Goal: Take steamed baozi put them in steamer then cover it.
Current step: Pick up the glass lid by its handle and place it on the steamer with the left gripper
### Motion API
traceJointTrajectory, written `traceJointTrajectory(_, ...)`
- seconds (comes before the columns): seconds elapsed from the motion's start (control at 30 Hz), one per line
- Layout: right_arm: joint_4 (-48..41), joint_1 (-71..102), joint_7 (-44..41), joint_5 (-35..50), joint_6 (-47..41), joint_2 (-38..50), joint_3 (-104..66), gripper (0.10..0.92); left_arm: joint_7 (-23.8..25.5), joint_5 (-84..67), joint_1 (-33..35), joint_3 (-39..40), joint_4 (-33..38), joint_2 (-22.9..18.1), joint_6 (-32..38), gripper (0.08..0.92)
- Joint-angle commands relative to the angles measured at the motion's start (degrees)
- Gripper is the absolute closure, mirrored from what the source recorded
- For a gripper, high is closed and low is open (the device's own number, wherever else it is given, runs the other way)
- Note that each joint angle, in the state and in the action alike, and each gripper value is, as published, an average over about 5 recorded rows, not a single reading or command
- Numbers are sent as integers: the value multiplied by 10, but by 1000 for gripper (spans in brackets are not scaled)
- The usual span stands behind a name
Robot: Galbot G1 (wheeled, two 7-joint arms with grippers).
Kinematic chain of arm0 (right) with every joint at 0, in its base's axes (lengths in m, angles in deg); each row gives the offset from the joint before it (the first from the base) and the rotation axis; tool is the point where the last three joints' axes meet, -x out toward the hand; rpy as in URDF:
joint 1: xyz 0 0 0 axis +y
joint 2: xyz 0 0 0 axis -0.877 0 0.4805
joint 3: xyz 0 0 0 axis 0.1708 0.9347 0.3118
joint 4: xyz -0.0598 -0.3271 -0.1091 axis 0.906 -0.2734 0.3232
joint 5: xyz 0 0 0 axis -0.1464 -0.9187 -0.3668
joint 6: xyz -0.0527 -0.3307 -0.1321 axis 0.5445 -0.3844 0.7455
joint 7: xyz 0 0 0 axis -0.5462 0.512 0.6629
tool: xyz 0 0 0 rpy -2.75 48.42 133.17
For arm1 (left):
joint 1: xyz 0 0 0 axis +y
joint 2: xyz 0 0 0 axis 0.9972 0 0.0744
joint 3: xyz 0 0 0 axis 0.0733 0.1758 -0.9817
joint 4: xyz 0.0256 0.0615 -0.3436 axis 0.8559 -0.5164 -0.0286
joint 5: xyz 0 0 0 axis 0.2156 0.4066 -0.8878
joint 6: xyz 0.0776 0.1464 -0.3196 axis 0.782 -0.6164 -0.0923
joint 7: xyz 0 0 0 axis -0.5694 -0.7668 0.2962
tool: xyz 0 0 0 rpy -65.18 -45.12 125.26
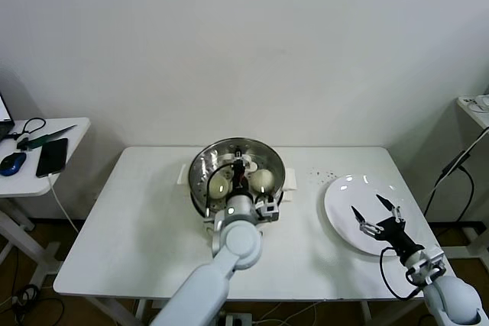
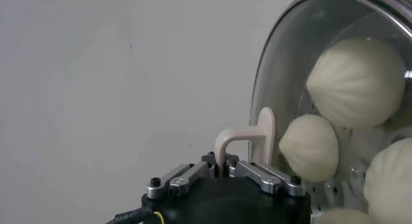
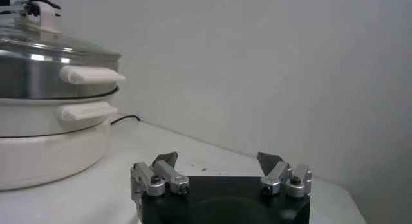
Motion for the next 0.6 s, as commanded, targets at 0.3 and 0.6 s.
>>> traceJointTrajectory(0.3,1,1,-4,-3,1,-1,-1,203,3,-2,-1,4,0,4,-28,850)
traceJointTrajectory(0.6,2,1,-6,-4,-2,-1,-3,203,24,-9,4,6,39,19,-28,758)
